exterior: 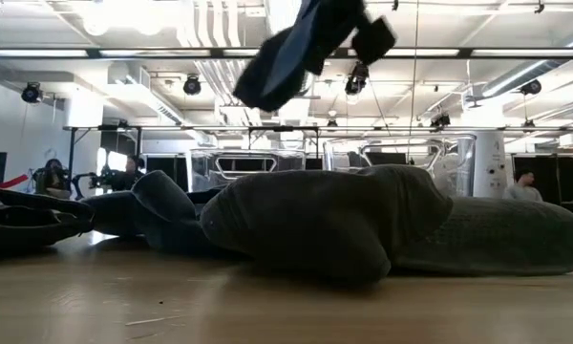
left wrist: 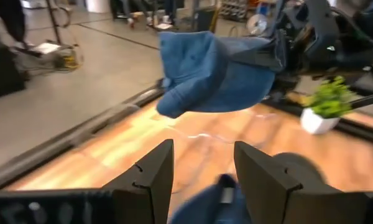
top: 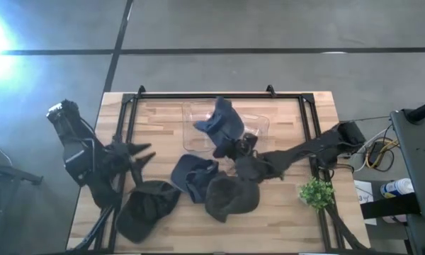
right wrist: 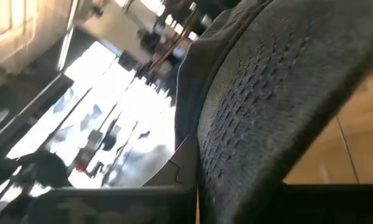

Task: Pick & Place hat
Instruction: Put the bottom blue cap into the left transparent bin

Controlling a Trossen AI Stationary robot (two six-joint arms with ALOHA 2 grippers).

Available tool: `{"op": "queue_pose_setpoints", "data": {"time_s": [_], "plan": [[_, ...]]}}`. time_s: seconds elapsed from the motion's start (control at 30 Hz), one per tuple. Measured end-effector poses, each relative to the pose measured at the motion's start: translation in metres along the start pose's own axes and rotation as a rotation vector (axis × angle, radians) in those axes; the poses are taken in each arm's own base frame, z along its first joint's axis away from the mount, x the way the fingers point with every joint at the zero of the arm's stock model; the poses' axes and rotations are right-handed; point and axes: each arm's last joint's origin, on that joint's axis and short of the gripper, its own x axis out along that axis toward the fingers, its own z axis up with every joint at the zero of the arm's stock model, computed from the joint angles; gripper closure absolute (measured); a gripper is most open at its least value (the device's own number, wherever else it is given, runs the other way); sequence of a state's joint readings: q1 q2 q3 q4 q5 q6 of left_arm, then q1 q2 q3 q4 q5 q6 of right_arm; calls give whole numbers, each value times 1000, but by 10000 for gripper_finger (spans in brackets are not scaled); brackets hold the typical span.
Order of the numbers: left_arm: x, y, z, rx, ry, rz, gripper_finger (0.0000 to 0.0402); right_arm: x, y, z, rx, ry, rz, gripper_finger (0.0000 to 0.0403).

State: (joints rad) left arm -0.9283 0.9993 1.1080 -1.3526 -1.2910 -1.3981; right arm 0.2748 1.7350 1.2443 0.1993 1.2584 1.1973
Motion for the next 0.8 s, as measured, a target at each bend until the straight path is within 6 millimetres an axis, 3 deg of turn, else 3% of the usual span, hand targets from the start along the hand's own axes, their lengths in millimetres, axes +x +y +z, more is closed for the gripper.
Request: {"op": "queue_pose_setpoints", "data": {"time_s": [0.17, 0.33, 0.43, 0.63, 0.8], "plan": [[-3, 29, 6, 31, 10, 41, 239, 47, 2, -26, -43, -49, -57, 390], [-5, 41, 11, 72, 30, 28, 239, 88, 10, -55, -84, -51, -88, 390], [-7, 48, 14, 84, 49, 16, 239, 104, 7, -69, -127, -38, -141, 390], [-9, 65, 17, 57, 67, -6, 239, 127, 1, -78, -95, 5, -255, 390], [-9, 78, 15, 53, 66, -16, 239, 148, -7, -94, -74, 136, -323, 390]]}}
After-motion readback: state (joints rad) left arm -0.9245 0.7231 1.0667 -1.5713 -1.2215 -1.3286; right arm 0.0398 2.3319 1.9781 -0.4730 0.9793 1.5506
